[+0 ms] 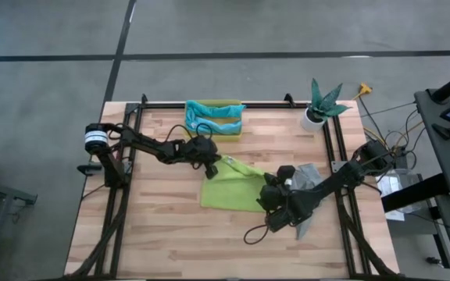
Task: Roll microfiber towels into tight, uniform cylinder then place into a basket
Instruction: Roll the green towel
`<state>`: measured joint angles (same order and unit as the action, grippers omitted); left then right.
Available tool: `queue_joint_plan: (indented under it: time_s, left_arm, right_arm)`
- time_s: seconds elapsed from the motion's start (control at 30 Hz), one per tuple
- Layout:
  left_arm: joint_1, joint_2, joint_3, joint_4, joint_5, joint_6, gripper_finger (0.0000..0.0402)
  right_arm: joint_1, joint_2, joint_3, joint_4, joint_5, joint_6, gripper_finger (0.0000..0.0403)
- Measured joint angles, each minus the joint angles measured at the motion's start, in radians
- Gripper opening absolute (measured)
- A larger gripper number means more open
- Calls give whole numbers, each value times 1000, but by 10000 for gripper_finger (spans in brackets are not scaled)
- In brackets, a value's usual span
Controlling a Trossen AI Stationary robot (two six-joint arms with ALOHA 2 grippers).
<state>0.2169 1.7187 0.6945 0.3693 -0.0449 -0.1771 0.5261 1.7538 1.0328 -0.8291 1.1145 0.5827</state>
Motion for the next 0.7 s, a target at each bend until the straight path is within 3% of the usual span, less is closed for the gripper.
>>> queue_joint_plan:
  time_s: [0.33, 0.5, 0.7]
  left_arm:
    - [-1, -45, 0, -30, 51, 2, 0]
    - [-1, -145, -22, -122, 50, 3, 0]
    - [-26, -315, -104, -118, 44, 0, 0]
  right_arm:
    - [0, 0, 0, -2, 0, -1, 9]
    - [0, 0, 5, -25, 8, -7, 9]
    - [7, -18, 35, -51, 44, 6, 9]
